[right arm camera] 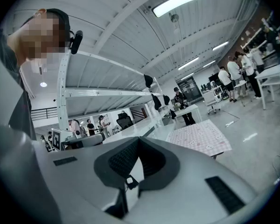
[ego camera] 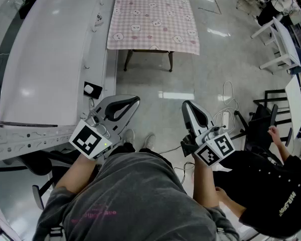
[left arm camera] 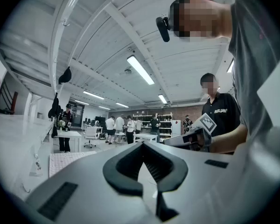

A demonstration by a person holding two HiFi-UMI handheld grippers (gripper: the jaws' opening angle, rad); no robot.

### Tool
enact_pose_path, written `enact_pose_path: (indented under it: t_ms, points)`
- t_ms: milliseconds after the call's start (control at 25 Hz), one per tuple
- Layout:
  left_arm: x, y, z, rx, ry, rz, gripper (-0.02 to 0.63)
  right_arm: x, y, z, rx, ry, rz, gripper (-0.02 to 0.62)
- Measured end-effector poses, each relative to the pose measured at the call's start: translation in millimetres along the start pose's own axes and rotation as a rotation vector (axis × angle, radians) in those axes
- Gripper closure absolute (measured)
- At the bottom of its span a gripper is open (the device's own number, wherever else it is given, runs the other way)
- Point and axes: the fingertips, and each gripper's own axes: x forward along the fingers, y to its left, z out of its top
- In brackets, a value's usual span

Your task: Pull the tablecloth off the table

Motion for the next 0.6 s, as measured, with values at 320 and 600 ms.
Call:
enact_pose_path:
  t_ms: [320, 600]
  points:
    - [-0.8, 2.7, -1.2, -0.012, 0.026, 0.004, 0.606, 0.3, 1.8, -1.6, 0.007, 0.004, -0.005, 0.592]
    - [-0.4, 2.9, -2.8, -0.014, 0.008, -0.010, 0.606, 3.0, 0.9, -4.8, 0.012, 0.007, -0.020, 0.591]
